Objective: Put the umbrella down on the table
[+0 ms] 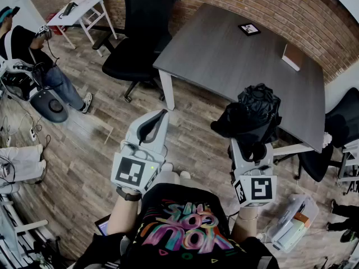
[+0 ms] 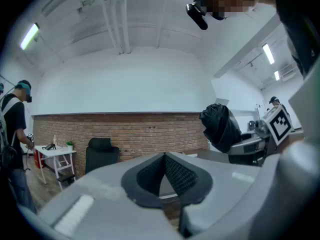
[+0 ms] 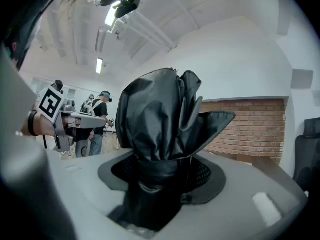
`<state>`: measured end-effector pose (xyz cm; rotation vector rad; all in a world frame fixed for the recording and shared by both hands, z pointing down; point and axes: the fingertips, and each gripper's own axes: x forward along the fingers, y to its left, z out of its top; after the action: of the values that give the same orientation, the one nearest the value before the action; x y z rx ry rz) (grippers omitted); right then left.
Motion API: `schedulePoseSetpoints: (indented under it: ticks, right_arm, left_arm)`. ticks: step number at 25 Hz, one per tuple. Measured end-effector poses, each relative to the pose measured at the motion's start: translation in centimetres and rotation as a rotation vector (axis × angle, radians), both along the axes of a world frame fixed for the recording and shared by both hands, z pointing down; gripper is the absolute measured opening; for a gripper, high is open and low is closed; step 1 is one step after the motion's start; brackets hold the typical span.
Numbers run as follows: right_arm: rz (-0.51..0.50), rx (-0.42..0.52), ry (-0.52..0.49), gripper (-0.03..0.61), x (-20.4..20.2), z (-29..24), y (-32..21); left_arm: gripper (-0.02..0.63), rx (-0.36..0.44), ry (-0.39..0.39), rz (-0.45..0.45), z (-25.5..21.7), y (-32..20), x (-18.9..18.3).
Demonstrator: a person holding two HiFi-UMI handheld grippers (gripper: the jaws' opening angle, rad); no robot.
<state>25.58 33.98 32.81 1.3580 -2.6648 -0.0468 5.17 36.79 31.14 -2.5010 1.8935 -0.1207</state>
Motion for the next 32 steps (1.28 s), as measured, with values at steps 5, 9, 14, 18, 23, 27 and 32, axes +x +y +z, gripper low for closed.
schedulePoseSetpoints:
  ticks: [5,9,14,18,23,27,32]
  right_arm:
    - [0.005,-0.018,-0.010,0.247,0.4,0.2,0.4]
    - [-0.020,-0.038,-0.033,0.249,0.1,0.3,0.6]
    - [-0.032,-0.049,-0.058,0.250,0.5,0.8,0.2]
    - [-0.057,-0.058,-0.059,0.252,0.2,1.5,-0.3]
    - [-0.077,-0.064,-0.061,0.253,-1.4,2.1,-1.4]
    - [-0.087,-0.076,-0.040,0.253,-3.4,2.7,-3.6]
    - [-0.088,-0.097,-0.021,0.253,-6.6,3.6,-7.6]
  left_arm:
    - [0.000,0.002,-0.021,0.022,-0.2,0.0,1.0]
    - [0.000,-0.007,-0.022,0.018,-0.3,0.2,1.1]
    - [0.000,-0.009,-0.028,0.011,0.1,0.1,1.3]
    - [0.000,-0.010,-0.040,-0.007,0.2,-0.2,1.2]
    - [0.000,0.000,-0.040,-0.016,0.4,-1.4,0.0]
    - [0.000,-0.001,-0.024,-0.023,1.1,-4.1,-2.0]
    - [0.000,-0.007,-0.009,-0.019,1.5,-8.0,-5.1]
